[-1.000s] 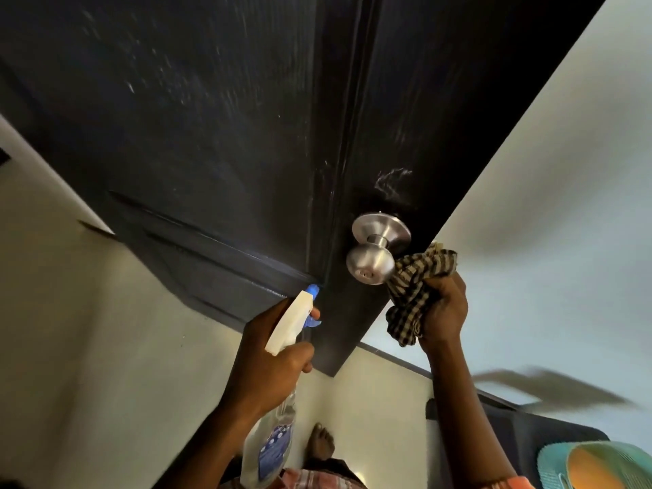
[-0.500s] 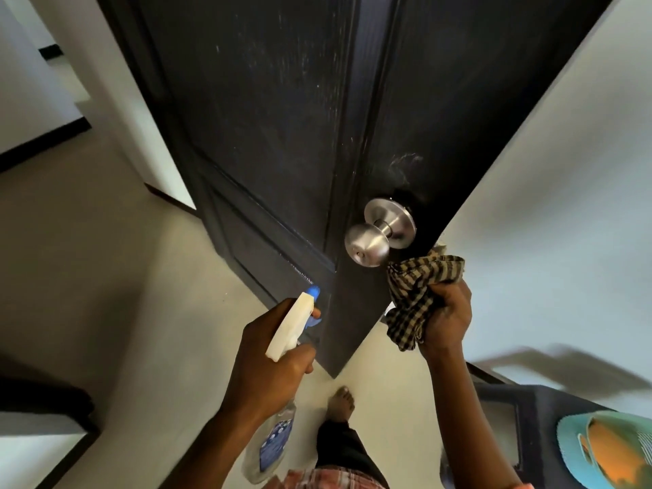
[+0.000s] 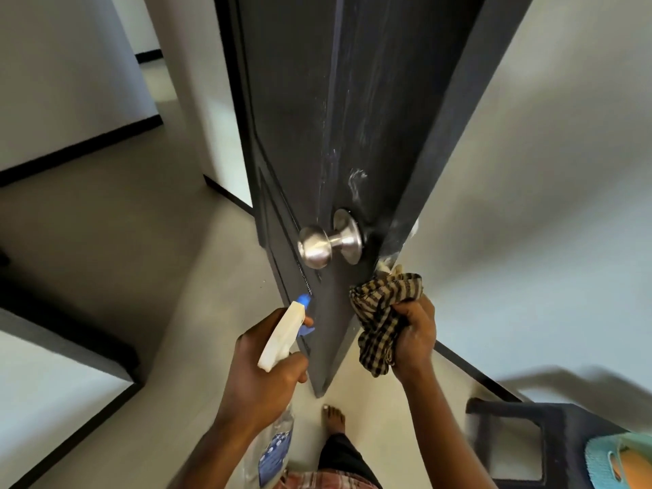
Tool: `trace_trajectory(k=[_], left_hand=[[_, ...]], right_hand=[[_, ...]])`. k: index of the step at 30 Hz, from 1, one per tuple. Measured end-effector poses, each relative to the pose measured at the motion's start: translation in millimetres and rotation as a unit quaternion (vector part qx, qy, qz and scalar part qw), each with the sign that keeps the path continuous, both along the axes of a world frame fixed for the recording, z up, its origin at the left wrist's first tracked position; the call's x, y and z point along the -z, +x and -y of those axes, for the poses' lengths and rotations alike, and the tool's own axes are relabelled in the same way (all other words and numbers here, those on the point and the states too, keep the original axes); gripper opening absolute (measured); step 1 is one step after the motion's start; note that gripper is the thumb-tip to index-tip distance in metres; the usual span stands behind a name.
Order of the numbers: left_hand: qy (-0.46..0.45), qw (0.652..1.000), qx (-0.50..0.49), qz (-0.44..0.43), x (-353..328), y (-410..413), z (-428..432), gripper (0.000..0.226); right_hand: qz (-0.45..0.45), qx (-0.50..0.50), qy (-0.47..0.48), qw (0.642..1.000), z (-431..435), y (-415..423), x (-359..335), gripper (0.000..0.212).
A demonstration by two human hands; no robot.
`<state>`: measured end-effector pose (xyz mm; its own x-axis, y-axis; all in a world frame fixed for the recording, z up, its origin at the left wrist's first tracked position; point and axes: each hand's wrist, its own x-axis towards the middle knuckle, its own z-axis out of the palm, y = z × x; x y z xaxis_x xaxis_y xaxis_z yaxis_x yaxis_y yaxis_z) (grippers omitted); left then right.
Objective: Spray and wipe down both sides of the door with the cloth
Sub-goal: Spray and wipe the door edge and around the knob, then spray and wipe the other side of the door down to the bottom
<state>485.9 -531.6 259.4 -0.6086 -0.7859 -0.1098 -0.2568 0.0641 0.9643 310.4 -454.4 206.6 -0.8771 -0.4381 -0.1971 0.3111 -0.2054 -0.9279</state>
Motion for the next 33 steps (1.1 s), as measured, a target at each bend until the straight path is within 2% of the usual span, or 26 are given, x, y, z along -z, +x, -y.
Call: trace_trajectory(k=[2,8,13,17,21,27,31,33], left_hand=[[0.017,0.999,-0.033,-0.009,0.1,11.5,-0.7,0.051],[0.027,0.995,-0.091,-0.014,2.9,47.0,4.4,0.048],[0.033,0.987,-0.153,-0.019,-2.3,72.1,6.0,0.048],[0.033,0.979,-0.199,-0.017,-6.7,90.4,7.4,0.062],[0.024,0.973,-0.227,-0.02,-3.4,109.6,14.4,0.045],[0.019,0.956,-0.291,-0.031,-6.7,128.0,20.7,0.045],[0.023,0.946,-0.321,-0.036,-12.0,135.7,26.4,0.044],[0.029,0.939,-0.34,-0.041,-12.9,138.8,29.4,0.042]], right_hand=[[-0.003,-0.034,-0.008,0.999,5.6,11.0,3.0,0.027],[-0.035,-0.16,-0.058,0.985,30.5,49.1,2.9,0.021],[-0.041,-0.249,-0.109,0.961,56.0,74.7,6.0,0.007],[-0.087,-0.294,-0.13,0.943,78.0,94.9,5.5,0.035],[-0.083,-0.331,-0.13,0.931,101.4,114.0,5.2,0.014],[-0.11,-0.42,-0.146,0.889,129.8,140.9,2.4,0.015],[-0.127,-0.466,-0.146,0.864,150.6,153.3,1.1,0.031],[-0.133,-0.48,-0.135,0.856,161.4,159.7,0.2,0.027]])
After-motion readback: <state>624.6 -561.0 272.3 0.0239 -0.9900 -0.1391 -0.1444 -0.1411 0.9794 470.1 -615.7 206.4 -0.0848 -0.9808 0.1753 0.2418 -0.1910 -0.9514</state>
